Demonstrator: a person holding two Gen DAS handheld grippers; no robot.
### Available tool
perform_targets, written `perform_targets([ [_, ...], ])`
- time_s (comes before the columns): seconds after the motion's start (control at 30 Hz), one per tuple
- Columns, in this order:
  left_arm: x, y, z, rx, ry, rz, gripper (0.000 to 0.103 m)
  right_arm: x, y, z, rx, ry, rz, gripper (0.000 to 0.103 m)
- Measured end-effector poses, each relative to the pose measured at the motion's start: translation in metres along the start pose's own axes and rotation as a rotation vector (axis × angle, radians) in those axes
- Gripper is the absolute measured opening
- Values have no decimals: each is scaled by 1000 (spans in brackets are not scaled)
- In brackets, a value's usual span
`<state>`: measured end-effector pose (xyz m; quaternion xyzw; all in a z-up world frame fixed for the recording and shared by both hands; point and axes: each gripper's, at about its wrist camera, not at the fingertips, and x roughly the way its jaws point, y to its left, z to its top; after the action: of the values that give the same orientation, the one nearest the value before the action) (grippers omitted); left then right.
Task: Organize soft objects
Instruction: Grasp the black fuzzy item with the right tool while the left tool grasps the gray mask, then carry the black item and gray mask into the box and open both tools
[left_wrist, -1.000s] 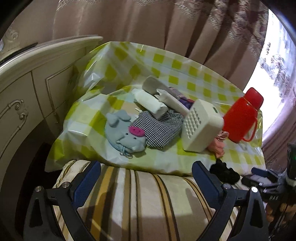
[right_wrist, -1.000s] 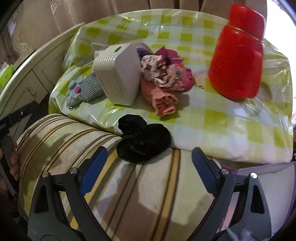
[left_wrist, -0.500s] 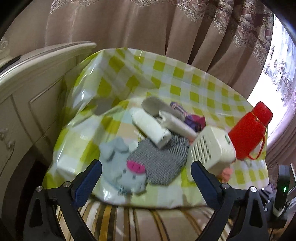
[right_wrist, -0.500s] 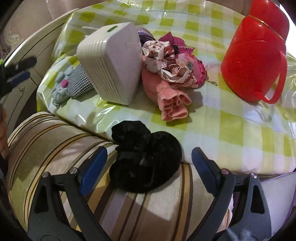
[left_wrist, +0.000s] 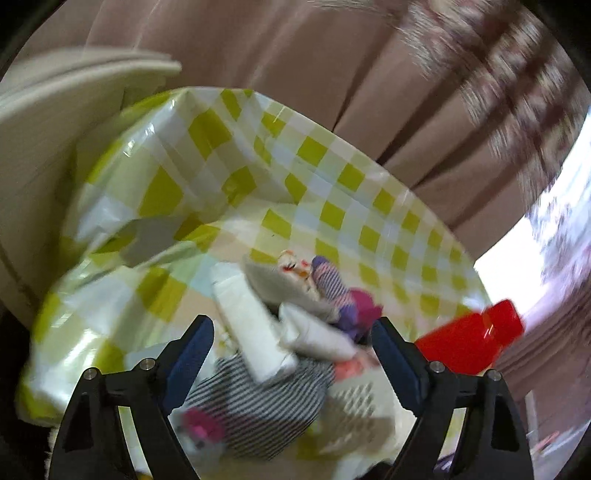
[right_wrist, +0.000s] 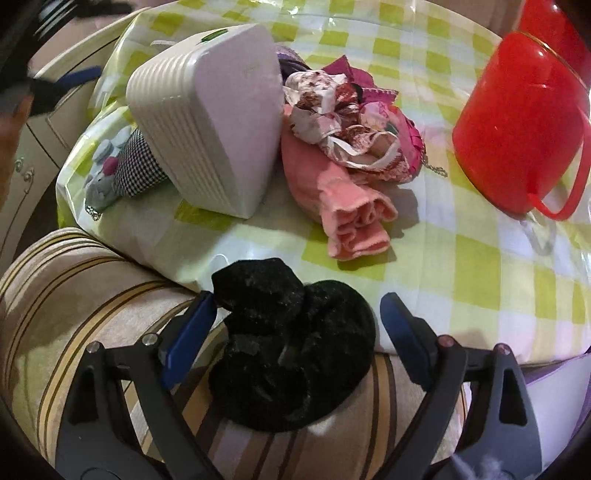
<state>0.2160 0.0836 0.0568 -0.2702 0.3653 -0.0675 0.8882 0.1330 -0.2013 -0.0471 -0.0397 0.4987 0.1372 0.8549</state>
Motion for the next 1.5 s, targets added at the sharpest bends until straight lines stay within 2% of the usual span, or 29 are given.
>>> perform_targets([
  [0.17, 37, 6, 20, -130, 35, 12, 88, 5, 9, 2, -39, -8, -18, 84],
  [0.23, 54, 9, 24, -170, 61, 18, 83, 9, 12, 2, -50, -1, -21, 79],
  [0.4, 83, 9, 23, -177, 121, 36, 55, 12, 8, 2, -42, 17, -4, 59],
  [0.47, 89, 10, 21, -170, 140, 33, 39, 13, 6, 2, -36, 22, 4, 41],
  [0.5, 90, 10, 20, -169, 144, 28, 24, 14, 5, 1, -34, 23, 11, 37],
  [0.53, 91, 10, 18, -163, 145, 20, 16, 13, 5, 1, -34, 18, 13, 33],
  [0.63, 81, 9, 15, -139, 101, -20, 8, 12, 4, 1, -32, 7, 20, 30],
  [0.83, 44, 2, 15, -113, -23, -95, 7, 3, 1, -2, -22, -34, 26, 29],
  [1.03, -7, 8, 6, -124, -118, -108, 7, -10, -6, -4, -2, -79, 12, 29],
  [1.33, -73, 27, -43, -144, -135, -90, 7, -40, -8, -16, 25, -128, 11, 29],
  [1.5, -104, 26, -68, -133, -135, -111, 7, -54, -7, -26, 28, -148, 2, 29],
])
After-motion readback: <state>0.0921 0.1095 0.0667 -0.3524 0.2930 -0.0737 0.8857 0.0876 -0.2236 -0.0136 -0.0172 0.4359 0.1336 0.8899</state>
